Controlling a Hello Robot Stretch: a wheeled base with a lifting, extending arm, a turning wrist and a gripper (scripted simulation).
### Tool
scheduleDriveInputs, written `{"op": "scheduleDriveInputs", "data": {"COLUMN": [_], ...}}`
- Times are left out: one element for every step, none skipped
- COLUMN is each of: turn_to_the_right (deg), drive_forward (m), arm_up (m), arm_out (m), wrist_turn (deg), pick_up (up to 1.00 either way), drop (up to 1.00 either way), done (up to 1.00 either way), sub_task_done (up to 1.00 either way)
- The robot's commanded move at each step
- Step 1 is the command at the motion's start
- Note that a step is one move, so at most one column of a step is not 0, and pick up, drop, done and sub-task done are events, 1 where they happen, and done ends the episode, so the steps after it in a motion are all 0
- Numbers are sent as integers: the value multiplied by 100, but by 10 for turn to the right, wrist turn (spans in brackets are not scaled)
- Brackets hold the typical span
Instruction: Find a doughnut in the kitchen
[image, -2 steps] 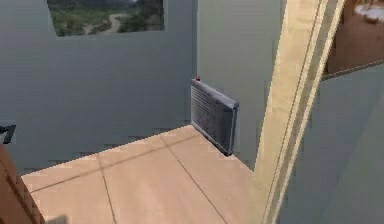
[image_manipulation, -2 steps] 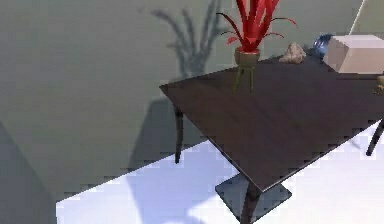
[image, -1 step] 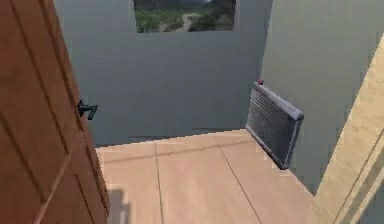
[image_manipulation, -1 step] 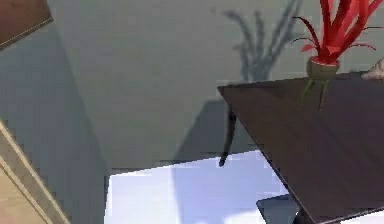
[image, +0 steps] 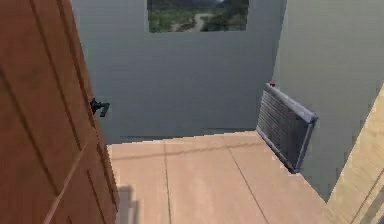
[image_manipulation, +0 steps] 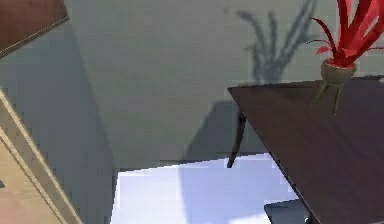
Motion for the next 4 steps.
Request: {"op": "scheduleDriveInputs", "data": {"turn_to_the_right": [0, -30, 0, -60], "drive_forward": [100, 0, 10, 0], "arm_up": [0, 0, 0, 0], "arm_out": [0, 0, 0, 0], "wrist_turn": [0, 0, 0, 0], "pick_up": [0, 0, 0, 0], "drop": [0, 0, 0, 0], "done": [0, 0, 0, 0], "sub_task_done": [0, 0, 0, 0]}}
